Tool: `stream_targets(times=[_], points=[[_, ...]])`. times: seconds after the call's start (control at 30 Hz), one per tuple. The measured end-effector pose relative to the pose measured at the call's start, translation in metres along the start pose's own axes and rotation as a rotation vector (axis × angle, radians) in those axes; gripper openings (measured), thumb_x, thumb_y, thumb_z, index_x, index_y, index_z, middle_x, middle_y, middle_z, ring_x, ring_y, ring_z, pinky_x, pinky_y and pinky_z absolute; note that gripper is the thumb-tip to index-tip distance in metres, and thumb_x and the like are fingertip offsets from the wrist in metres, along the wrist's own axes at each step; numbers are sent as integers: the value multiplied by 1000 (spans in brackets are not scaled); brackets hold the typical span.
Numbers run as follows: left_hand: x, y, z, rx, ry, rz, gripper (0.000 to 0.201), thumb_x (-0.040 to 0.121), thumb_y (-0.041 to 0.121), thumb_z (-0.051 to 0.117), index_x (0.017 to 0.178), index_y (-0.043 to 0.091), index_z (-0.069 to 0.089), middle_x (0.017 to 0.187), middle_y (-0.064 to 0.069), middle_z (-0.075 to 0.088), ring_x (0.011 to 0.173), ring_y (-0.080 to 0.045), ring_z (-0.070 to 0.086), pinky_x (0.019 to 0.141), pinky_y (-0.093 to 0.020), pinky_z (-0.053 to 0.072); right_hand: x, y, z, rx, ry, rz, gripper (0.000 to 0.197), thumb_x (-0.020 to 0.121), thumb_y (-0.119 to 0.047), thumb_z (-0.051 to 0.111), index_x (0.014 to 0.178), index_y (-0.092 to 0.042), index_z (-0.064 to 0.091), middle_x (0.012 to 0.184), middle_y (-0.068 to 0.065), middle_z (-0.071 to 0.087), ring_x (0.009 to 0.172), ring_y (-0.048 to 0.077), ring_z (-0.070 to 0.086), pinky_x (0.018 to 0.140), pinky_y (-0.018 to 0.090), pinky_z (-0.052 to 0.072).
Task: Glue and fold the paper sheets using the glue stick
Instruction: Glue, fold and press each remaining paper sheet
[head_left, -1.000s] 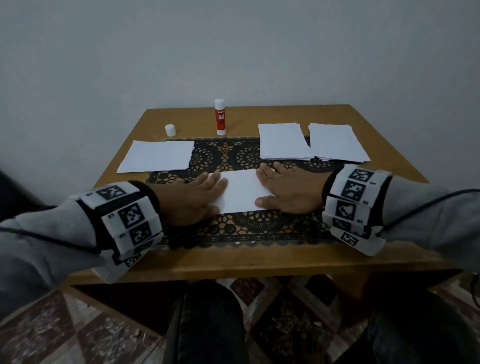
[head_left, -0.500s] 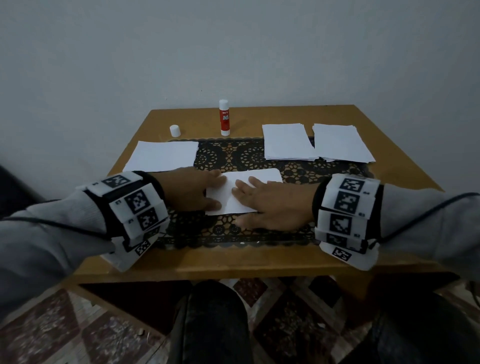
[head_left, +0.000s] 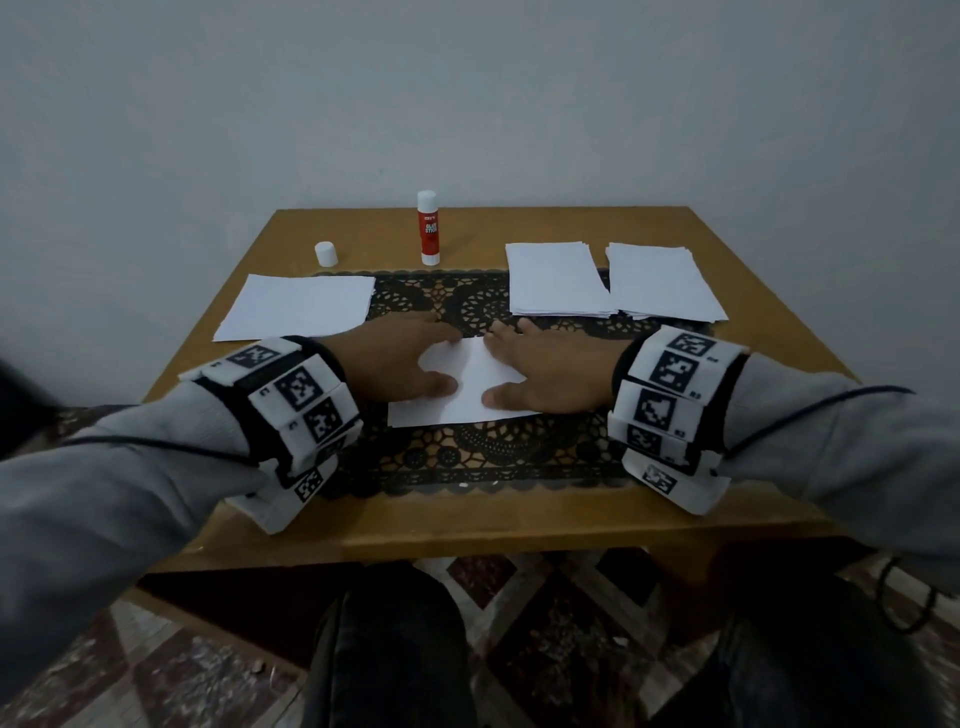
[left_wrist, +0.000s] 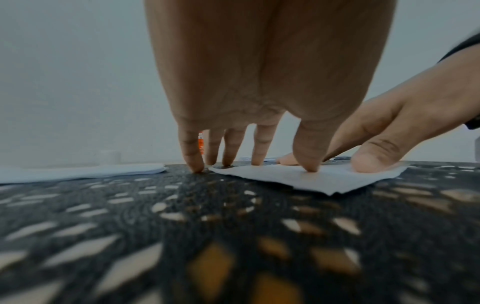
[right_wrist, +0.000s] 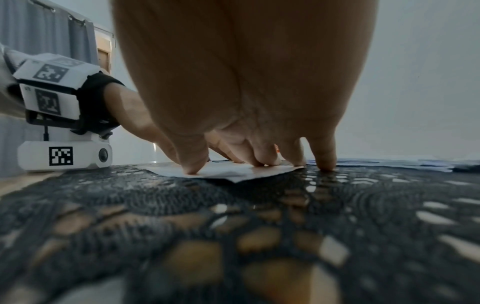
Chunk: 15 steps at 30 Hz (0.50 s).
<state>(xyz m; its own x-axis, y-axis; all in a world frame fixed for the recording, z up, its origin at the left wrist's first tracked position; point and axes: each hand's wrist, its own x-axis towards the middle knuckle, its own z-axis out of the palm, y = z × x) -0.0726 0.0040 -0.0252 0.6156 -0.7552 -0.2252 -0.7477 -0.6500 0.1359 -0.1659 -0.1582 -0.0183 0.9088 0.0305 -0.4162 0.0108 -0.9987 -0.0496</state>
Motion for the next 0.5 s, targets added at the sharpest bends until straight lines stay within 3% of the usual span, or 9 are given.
stream_targets(times=[0.17, 0.33, 0.43, 0.5], points=[[-1, -4, -3, -58, 35, -3, 55, 94, 25, 56, 145, 22, 36, 153, 2, 33, 135, -20, 36, 111, -32, 28, 3, 2, -2, 26, 55, 7, 59, 104, -32, 35, 155, -17, 10, 163, 3, 0, 149, 27, 5, 118, 34, 12], [-4, -1, -3, -44, -145, -93, 81, 88, 53, 54, 152, 29, 10, 161, 1, 4, 146, -22, 14, 116, -39, 16, -2, 0, -1, 4, 35, 6, 76, 97, -53, 43, 155, -17, 10, 163, 2, 2, 149, 28, 6, 118, 37, 14], [-2, -6, -3, -79, -49, -82, 70, 93, 38, 57, 151, 26, 19, 158, 0, 19, 142, -22, 27, 112, -32, 23, 1, 3, -1, -14, 65, 13, 67, 100, -44, 41, 154, -14, 17, 162, 4, 10, 147, 29, 14, 117, 37, 17], [-2, -7, -3, -74, -15, -95, 63, 96, 27, 54, 151, 25, 22, 159, -1, 19, 141, -23, 28, 112, -31, 23, 3, 4, -1, -28, 75, 35, 60, 103, -39, 37, 152, -10, 21, 161, 7, 15, 145, 30, 19, 117, 41, 22]])
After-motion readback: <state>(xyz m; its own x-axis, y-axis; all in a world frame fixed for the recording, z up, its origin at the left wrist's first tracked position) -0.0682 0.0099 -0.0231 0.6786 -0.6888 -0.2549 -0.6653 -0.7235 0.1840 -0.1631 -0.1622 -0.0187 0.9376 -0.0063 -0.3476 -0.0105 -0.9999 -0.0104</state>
